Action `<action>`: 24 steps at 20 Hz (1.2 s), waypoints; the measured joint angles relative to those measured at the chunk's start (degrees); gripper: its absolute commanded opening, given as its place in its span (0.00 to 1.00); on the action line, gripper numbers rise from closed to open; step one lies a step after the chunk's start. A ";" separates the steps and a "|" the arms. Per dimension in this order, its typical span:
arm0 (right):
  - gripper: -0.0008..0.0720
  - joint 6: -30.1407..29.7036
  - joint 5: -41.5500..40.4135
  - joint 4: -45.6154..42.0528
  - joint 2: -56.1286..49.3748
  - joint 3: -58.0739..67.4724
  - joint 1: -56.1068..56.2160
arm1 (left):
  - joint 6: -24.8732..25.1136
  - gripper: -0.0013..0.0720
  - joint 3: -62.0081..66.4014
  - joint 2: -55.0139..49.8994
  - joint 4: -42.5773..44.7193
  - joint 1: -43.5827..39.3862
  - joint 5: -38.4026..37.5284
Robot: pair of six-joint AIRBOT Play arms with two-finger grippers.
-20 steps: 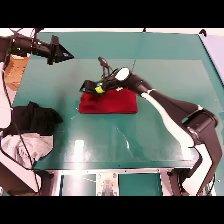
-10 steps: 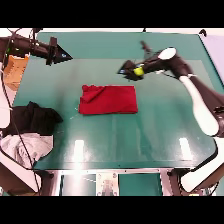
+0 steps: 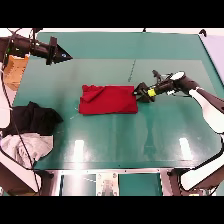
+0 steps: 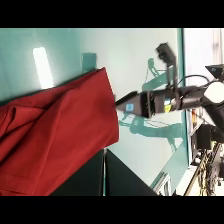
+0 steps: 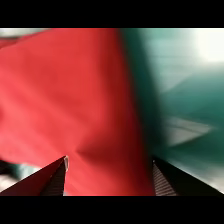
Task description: Fold the shirts.
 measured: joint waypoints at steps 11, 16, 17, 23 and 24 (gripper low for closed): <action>0.03 -6.05 -3.50 10.78 4.42 0.66 -1.09 | -0.15 0.05 0.00 0.00 0.00 0.00 -0.59; 0.03 0.15 0.96 -1.38 12.46 1.01 -23.19 | -0.17 0.05 0.00 0.00 0.00 0.00 -2.05; 0.03 1.33 2.25 -4.15 14.12 0.98 -29.11 | -0.17 0.05 0.00 0.00 0.00 0.00 -2.27; 0.03 4.72 7.28 -18.05 22.23 -4.83 -62.95 | -0.17 0.05 0.00 0.00 0.00 0.00 -2.71; 0.03 4.79 7.72 -19.50 22.93 -6.78 -67.28 | -0.17 0.05 0.00 0.00 0.00 0.00 -2.73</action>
